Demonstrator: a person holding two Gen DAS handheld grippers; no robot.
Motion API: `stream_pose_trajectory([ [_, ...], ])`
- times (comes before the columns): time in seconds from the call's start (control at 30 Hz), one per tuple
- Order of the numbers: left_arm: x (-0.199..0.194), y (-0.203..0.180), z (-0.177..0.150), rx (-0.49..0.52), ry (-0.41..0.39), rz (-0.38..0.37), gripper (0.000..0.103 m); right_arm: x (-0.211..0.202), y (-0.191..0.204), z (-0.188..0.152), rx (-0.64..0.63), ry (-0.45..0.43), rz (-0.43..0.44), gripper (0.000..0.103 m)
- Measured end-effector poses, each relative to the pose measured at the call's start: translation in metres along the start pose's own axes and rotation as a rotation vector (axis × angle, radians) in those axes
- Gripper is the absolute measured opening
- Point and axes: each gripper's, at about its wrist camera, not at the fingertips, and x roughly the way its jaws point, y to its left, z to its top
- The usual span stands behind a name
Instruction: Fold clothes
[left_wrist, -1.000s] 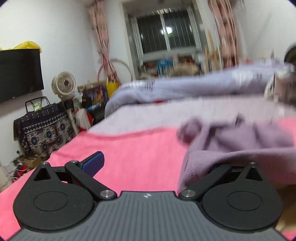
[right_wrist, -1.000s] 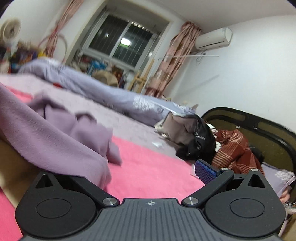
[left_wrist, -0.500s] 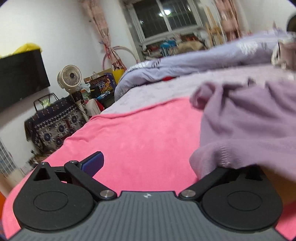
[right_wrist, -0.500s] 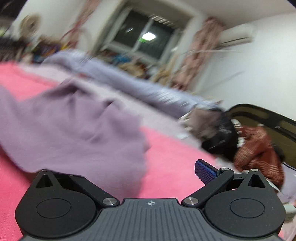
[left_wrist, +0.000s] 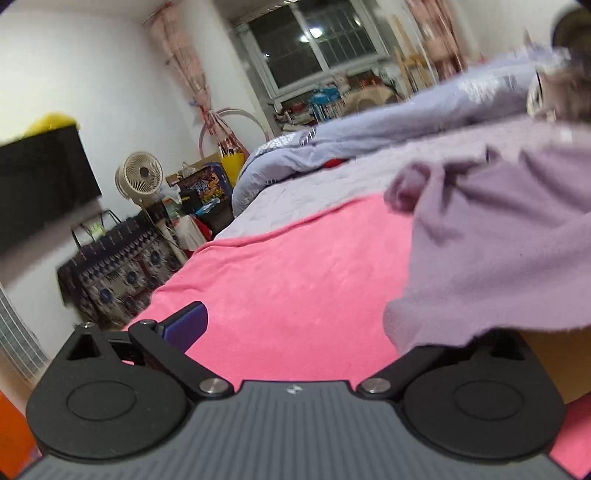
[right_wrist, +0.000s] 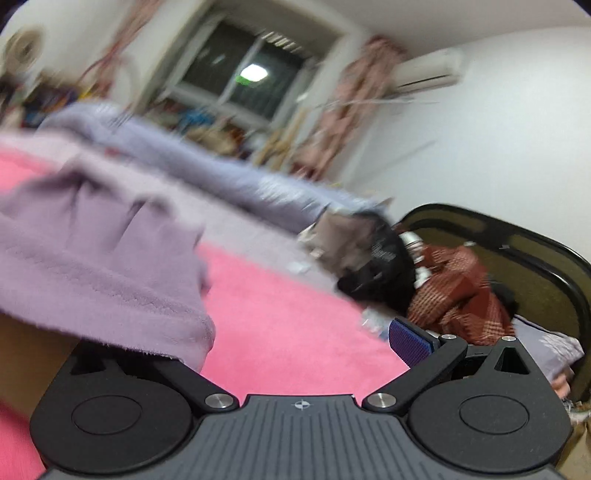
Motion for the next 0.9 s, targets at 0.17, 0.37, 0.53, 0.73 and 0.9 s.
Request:
stream_pose_trajectory([
  [0.17,-0.007,-0.01,-0.015,0.053,-0.008,-0.06,0.103,-0.002,0.026,-0.024,-0.102,0.049,0.033,0.103],
  [0.37,0.003,0.017,-0.014,-0.005,0.026,0.001,0.103,0.006,0.025,-0.019,-0.073,0.039,0.038,0.103],
  [0.53,0.004,0.038,-0.021,-0.149,0.057,-0.157,0.103,0.003,0.022,-0.021,-0.067,0.012,0.057,0.103],
  [0.73,-0.03,-0.004,-0.021,0.194,-0.164,-0.141,0.103,-0.002,0.028,-0.022,-0.081,0.009,0.063,0.103],
  [0.9,-0.01,-0.031,-0.016,0.316,-0.165,0.041,0.103,-0.002,0.027,-0.022,-0.077,0.016,0.055,0.103],
])
